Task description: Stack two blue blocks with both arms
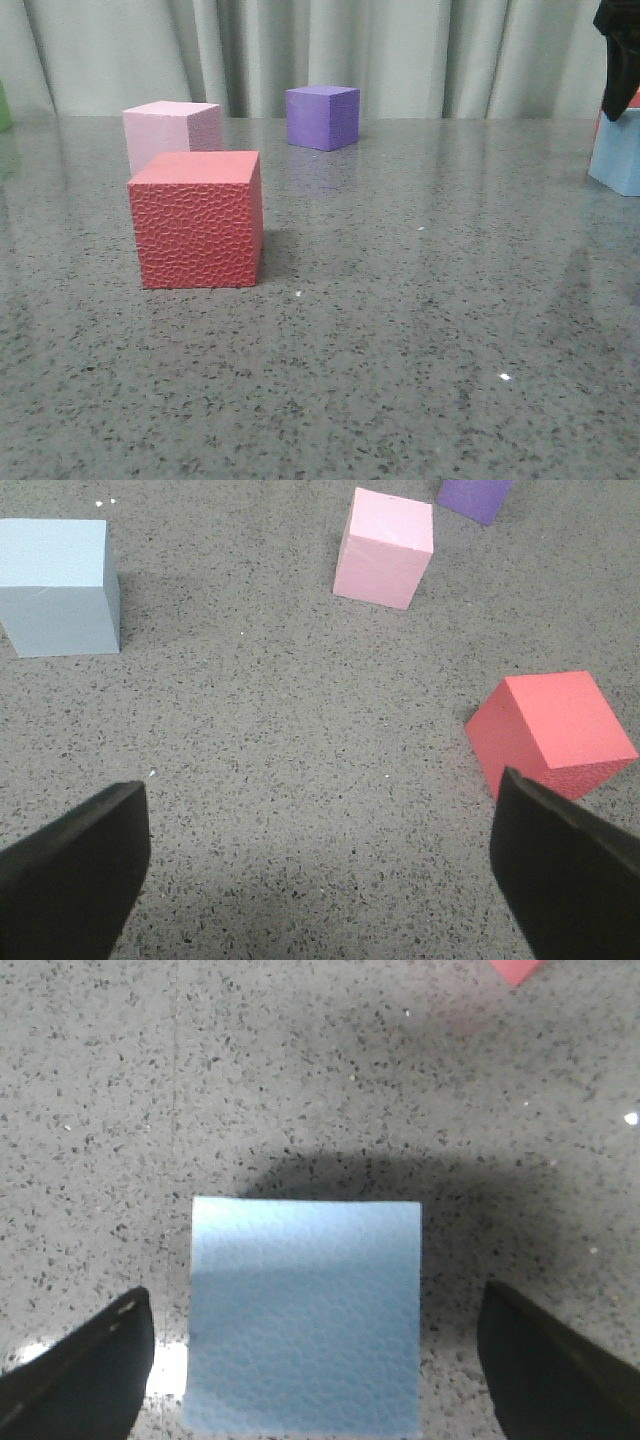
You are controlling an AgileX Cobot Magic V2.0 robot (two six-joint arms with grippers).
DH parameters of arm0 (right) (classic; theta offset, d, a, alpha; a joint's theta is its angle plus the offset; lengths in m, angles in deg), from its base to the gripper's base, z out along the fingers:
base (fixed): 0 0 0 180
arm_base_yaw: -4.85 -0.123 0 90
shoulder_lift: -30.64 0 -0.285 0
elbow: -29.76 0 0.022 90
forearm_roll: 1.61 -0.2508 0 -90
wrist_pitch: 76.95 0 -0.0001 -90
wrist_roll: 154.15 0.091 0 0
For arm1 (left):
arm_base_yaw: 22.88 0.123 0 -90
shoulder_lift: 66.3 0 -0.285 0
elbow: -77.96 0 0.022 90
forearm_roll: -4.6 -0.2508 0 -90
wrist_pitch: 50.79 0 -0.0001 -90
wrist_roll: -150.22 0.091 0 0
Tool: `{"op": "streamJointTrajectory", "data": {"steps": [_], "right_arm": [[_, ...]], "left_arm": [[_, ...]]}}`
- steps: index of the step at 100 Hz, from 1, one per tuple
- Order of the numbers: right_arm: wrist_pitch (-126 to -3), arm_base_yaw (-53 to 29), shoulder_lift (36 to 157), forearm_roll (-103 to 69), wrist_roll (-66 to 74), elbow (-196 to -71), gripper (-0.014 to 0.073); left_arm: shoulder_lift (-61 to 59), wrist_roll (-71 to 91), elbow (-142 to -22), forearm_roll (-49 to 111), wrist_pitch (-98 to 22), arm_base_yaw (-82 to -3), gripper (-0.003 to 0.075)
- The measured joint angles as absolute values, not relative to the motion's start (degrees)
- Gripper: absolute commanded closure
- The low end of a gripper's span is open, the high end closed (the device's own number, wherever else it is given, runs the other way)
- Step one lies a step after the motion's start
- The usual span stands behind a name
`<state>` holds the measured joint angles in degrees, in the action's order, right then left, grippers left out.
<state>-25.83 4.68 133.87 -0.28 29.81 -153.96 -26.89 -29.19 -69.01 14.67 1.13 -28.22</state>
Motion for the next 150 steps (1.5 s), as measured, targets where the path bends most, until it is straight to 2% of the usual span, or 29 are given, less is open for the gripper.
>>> {"op": "streamJointTrajectory", "data": {"steps": [59, 68, 80, 90, 116, 150], "right_arm": [[-27.1, 4.68, 139.71, -0.75, 29.81, -153.96, -0.0045], [-27.19, 4.68, 139.71, -0.75, 29.81, -153.96, 0.0011], [-27.19, 4.68, 139.71, -0.75, 29.81, -153.96, 0.0161], [-27.19, 4.68, 139.71, -0.88, 29.81, -153.96, 0.0234], [-25.46, 4.68, 139.71, -2.66, 29.96, -155.56, 0.0231], [-13.75, 2.62, 139.71, -7.14, 29.83, -167.86, 0.0231]], "left_arm": [[-26.89, -29.19, -69.01, 14.67, 1.35, -28.22, 0.0059], [-26.89, -29.19, -69.01, 14.67, 1.35, -28.22, 0.0059], [-26.89, -29.19, -69.01, 14.67, 1.35, -28.22, 0.0059], [-26.89, -29.19, -69.01, 14.67, 1.35, -28.22, 0.0059], [-26.89, -29.19, -69.01, 14.67, 1.35, -28.22, 0.0059], [-26.89, -29.19, -69.01, 14.67, 1.35, -28.22, 0.0059]]}}
